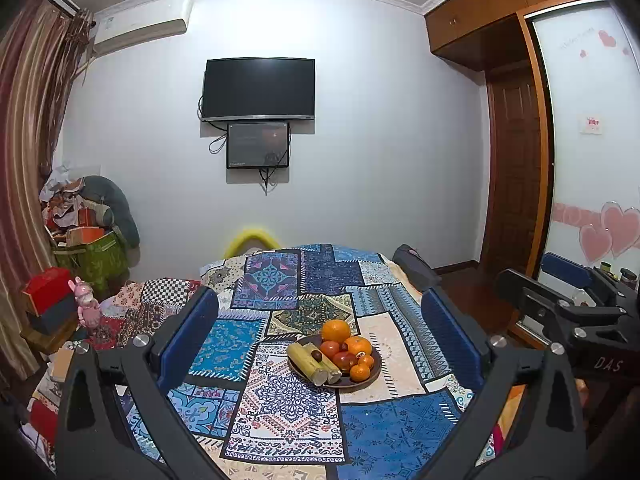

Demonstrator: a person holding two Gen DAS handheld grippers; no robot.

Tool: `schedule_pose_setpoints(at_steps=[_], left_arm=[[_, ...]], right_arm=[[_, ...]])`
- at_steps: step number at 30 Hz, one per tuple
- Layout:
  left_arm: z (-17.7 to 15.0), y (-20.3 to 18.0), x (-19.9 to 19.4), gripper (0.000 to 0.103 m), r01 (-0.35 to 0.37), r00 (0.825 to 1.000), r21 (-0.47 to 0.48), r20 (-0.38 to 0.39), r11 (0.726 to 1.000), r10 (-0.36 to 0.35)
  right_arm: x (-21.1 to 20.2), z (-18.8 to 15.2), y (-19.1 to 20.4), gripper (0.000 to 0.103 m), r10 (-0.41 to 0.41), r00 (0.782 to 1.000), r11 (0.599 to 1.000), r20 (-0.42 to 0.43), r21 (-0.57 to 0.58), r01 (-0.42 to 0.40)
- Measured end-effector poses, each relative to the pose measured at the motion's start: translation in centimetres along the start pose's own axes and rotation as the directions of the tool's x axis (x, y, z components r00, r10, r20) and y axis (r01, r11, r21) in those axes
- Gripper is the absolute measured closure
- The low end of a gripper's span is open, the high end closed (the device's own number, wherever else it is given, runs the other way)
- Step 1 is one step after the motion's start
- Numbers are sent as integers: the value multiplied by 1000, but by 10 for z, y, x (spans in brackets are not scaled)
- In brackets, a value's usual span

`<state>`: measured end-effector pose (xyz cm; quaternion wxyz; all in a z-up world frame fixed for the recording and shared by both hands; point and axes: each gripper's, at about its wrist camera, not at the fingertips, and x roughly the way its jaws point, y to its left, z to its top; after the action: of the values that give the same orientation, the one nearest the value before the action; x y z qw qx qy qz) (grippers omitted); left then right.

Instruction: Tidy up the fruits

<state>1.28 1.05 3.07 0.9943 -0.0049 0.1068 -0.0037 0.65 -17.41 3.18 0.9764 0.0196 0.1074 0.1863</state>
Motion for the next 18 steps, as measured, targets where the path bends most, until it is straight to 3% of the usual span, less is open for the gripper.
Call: schedule_pose_setpoints(at_steps=[18], left_arm=[[0,5,4,0,31,999,-8,-26,999,-31]], right_arm=[[0,0,0,0,-2,1000,1000,0,-1,2]])
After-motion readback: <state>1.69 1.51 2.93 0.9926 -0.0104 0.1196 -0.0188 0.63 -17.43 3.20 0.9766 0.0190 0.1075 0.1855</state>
